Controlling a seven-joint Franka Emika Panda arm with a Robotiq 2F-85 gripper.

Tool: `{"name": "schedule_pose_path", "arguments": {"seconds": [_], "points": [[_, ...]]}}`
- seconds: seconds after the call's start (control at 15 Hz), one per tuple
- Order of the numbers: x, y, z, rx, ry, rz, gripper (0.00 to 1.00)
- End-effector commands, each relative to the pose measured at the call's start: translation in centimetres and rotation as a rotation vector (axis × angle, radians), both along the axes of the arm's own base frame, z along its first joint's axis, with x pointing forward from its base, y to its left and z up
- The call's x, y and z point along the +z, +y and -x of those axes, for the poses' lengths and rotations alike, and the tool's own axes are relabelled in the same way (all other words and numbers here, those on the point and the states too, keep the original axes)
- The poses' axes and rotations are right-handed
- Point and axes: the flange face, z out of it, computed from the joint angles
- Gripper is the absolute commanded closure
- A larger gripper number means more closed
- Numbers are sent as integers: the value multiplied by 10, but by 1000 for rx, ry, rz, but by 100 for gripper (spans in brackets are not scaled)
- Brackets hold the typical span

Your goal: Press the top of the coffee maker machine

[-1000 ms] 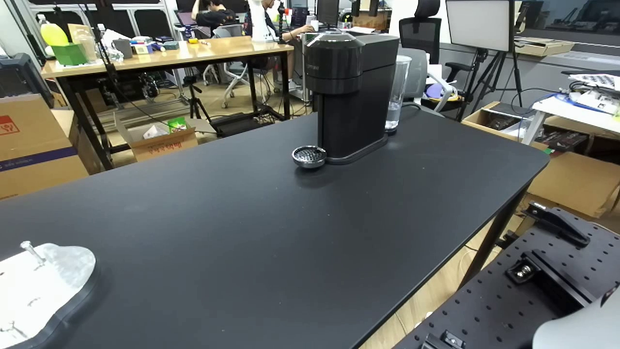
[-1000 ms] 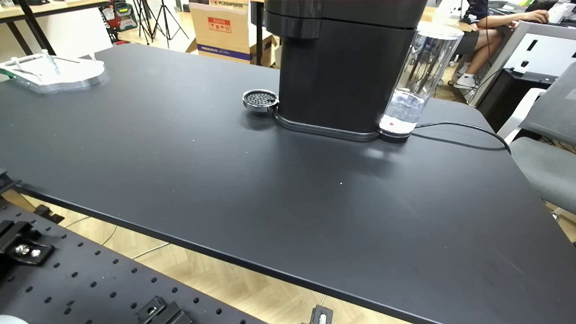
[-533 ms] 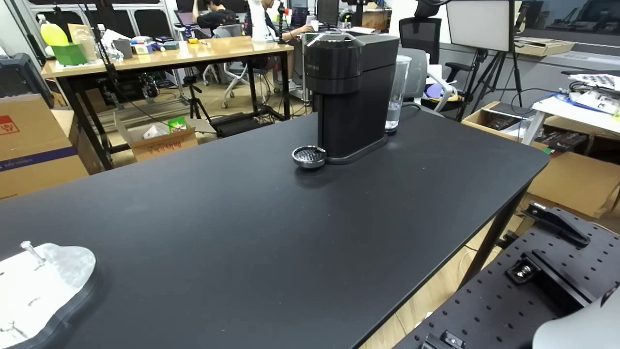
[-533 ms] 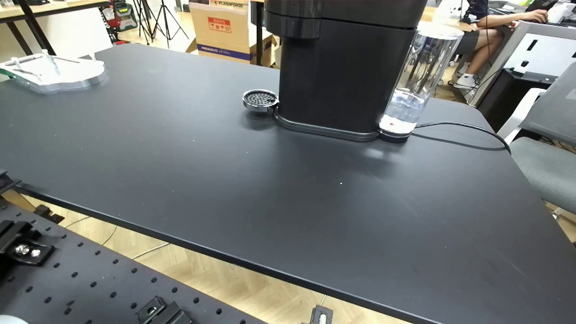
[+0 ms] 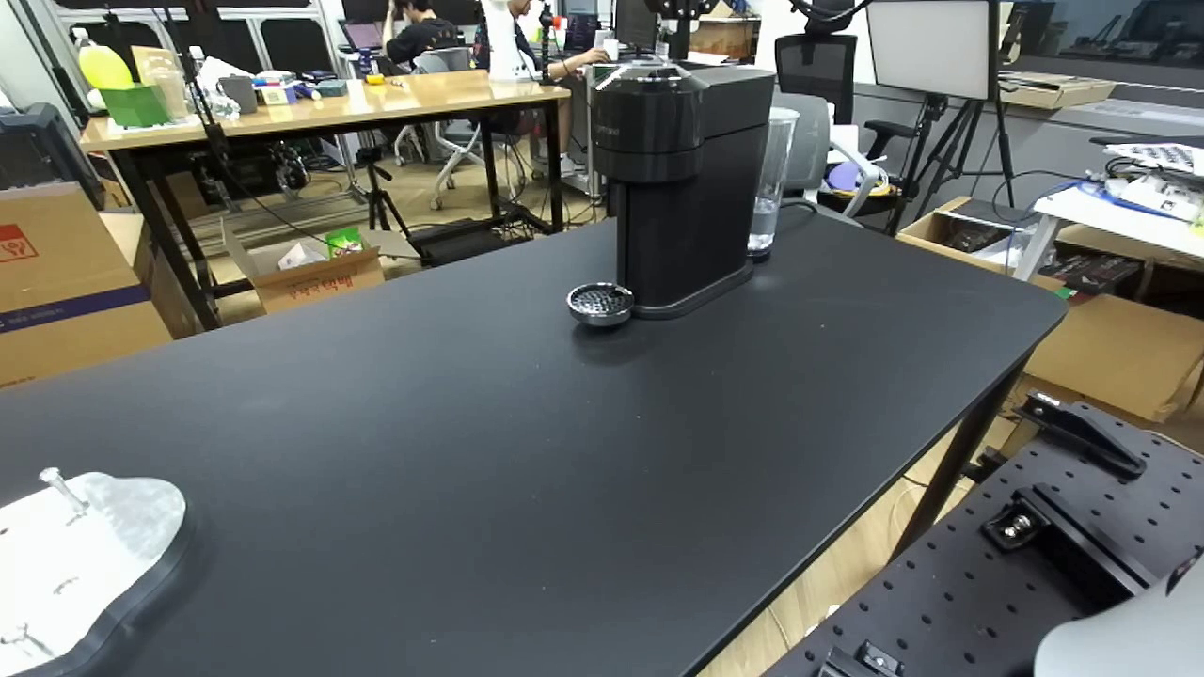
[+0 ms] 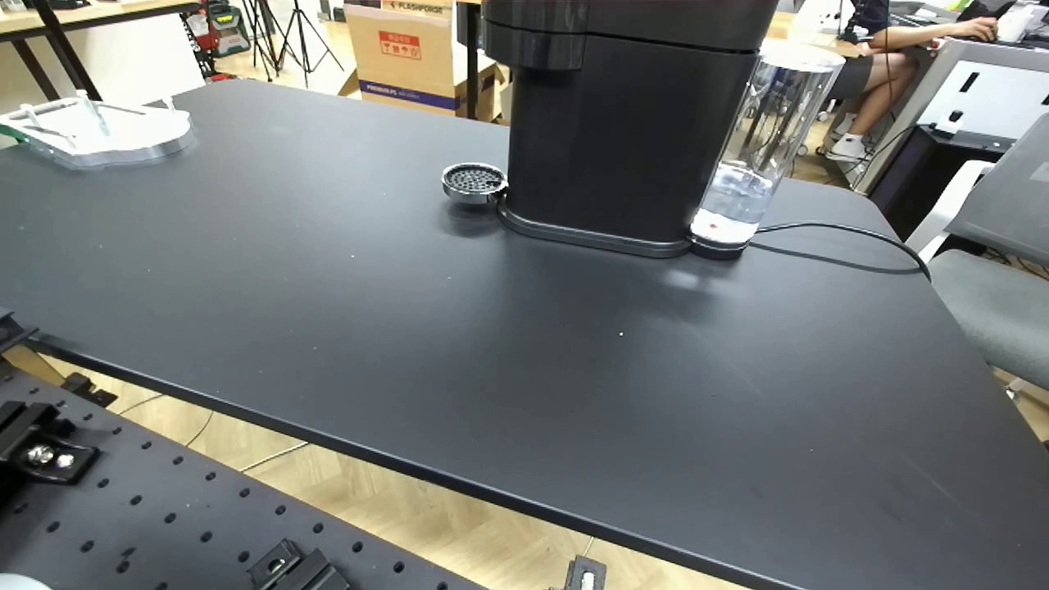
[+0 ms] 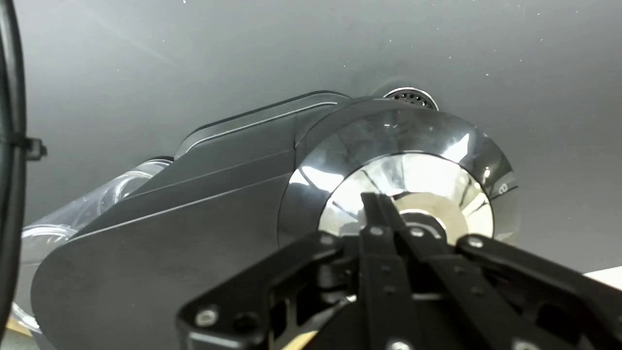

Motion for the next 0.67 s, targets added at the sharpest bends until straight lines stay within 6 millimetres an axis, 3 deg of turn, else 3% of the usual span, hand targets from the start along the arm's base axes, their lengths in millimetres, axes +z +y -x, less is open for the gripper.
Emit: {"name": "schedule_pose_path", "arguments": {"seconds": [0.0,0.6], "points": [[12,10,-15,22,-24,-10,100],[5,13,-27,34,-48,-16,100]]}}
